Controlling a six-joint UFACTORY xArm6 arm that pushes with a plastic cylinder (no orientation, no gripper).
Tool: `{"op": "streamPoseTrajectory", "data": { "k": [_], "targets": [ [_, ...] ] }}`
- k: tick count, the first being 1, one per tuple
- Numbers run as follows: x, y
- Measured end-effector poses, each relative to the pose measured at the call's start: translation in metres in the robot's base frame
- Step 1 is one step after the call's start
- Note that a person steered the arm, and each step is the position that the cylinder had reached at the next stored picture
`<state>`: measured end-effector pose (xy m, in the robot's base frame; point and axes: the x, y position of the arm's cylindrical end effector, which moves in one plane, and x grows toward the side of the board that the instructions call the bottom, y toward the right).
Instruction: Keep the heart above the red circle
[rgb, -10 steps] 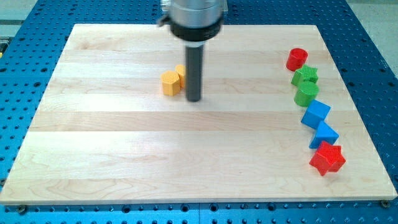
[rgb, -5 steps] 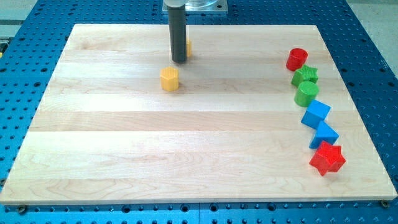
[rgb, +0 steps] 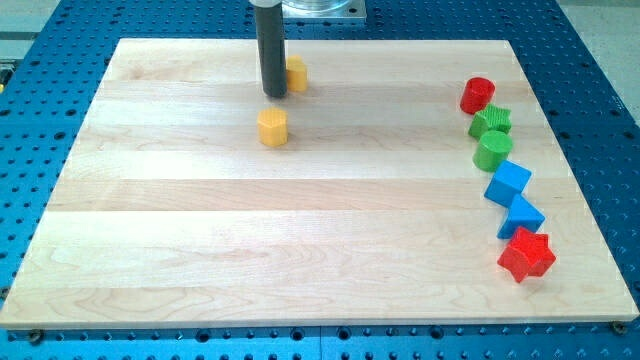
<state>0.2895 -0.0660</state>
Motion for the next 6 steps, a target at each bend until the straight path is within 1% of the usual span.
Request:
{"op": "streamPoseTrajectory", "data": {
  "k": [1,2,3,4,5,6],
  "targets": [
    [-0.035,-0.014],
    [-0.027,0.056],
    [-0.017,0.112],
    [-0.014,0.062],
    [0.028,0.059],
    [0.029,0.124]
  ]
}}
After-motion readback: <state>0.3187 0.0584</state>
